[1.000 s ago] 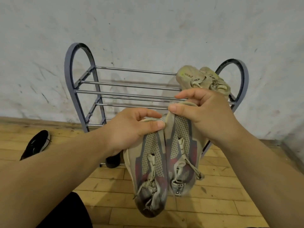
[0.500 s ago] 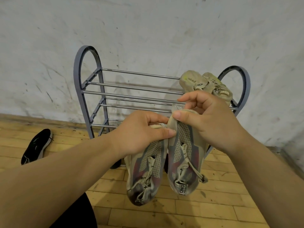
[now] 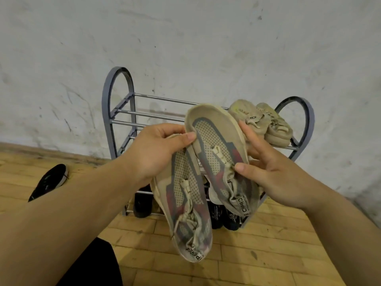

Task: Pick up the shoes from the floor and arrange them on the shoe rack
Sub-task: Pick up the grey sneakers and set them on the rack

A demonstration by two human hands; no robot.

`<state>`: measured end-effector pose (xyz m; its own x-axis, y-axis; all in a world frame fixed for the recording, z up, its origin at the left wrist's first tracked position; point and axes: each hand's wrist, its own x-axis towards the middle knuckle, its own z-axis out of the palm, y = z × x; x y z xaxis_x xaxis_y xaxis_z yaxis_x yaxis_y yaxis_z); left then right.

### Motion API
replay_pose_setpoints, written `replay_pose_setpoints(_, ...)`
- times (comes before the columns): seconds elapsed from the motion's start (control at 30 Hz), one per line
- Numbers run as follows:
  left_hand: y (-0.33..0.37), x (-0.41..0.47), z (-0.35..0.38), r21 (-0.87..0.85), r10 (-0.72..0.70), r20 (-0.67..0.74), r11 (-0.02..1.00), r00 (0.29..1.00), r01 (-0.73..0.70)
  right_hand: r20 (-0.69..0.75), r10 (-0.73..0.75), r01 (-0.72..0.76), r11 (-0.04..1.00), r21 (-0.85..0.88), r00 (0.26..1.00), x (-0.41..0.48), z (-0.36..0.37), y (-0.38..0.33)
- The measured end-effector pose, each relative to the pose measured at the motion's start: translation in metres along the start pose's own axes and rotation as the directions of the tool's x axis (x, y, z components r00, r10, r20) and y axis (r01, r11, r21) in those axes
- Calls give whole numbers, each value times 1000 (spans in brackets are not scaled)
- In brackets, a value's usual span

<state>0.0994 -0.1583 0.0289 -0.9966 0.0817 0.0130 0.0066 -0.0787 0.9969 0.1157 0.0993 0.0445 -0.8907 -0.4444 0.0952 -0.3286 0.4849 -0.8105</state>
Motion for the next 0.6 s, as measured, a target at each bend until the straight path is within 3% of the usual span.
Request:
replay_pose_setpoints(0.1, 0, 1, -5, -76, -51, -32, 996, 998, 49, -32, -9, 8, 1000, -30, 999, -2, 3, -5)
replay_pose_setpoints(0.23, 1, 7, -13, -109, -91, -165, 991, 982, 74, -157, 97, -101, 995, -17, 983, -6, 1, -6)
replay_pose_setpoints(0.33, 6, 6, -20, -153, -59, -161, 988, 985, 34, -249, 103, -145, 978, -153, 963, -6, -1, -5)
replay_pose_setpoints(0.47, 13, -1, -19, -198, 4, -69, 980, 998, -17, -181, 83, -123, 968, -220, 980, -5, 11, -8)
replay_pose_setpoints(0.6, 15, -7, -15, -209, 53, -72, 976, 996, -67, -133, 55, -89, 958, -271, 990, -1, 22, -13)
